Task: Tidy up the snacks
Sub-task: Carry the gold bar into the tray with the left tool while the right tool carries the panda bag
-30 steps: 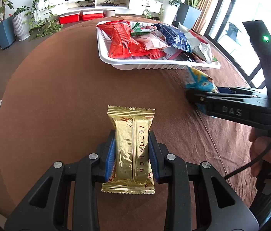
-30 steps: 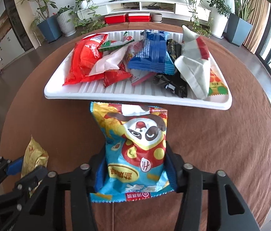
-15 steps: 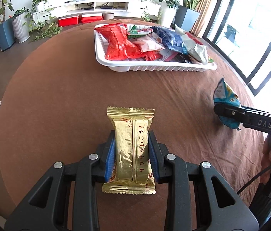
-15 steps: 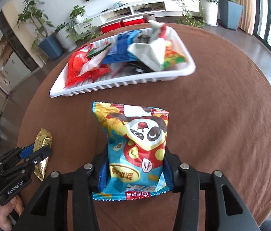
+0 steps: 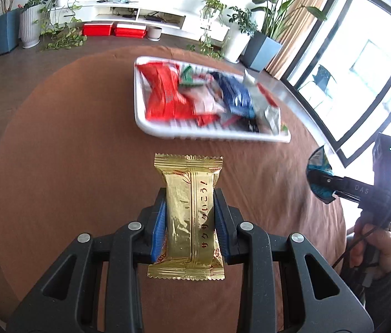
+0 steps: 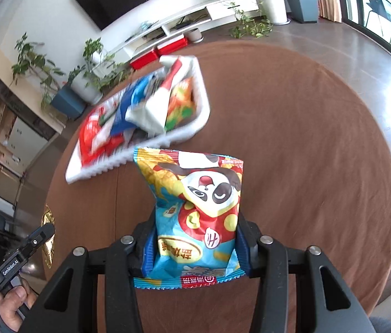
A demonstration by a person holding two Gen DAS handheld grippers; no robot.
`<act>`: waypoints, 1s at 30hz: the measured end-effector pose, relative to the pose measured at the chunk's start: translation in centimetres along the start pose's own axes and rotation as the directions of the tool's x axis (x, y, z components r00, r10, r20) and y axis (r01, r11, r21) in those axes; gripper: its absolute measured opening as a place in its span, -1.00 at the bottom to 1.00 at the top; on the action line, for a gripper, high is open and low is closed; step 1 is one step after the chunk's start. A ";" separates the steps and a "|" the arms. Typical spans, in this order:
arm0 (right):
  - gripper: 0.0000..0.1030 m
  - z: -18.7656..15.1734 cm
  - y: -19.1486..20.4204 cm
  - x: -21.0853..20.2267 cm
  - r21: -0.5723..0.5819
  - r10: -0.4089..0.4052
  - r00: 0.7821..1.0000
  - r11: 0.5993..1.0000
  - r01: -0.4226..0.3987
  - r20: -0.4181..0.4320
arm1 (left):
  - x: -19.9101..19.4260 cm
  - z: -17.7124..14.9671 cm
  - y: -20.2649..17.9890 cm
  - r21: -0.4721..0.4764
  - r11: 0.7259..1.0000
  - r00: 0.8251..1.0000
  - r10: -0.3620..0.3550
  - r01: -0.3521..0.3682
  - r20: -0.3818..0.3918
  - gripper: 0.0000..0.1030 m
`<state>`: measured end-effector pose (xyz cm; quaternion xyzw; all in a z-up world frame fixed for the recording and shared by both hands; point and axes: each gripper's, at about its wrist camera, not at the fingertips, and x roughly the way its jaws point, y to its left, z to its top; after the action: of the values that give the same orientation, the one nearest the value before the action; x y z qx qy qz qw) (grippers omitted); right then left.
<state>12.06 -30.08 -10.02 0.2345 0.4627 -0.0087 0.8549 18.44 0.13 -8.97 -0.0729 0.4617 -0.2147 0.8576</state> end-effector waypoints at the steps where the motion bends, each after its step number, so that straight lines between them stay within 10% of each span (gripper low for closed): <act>1: -0.05 0.7 0.0 -0.3 -0.002 0.002 1.000 1.000 -0.002 0.009 | 0.0 0.7 -0.1 0.001 1.000 1.000 -0.002 0.002 0.004 -0.44; 16: -0.05 13.0 10.4 1.5 -0.238 0.055 0.995 0.971 -0.033 0.086 | 2.4 14.9 -3.9 0.100 0.995 0.995 -0.013 0.003 0.094 -0.44; 30: -0.05 14.6 12.3 10.3 -0.265 -0.010 1.000 0.964 0.004 -0.023 | 11.0 16.7 -2.2 0.033 0.999 1.000 -0.019 0.018 0.020 -0.44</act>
<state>32.28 -23.01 -6.65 0.1166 0.4707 0.0532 0.8729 36.81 -7.82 -7.18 -0.0655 0.4486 -0.2295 0.8613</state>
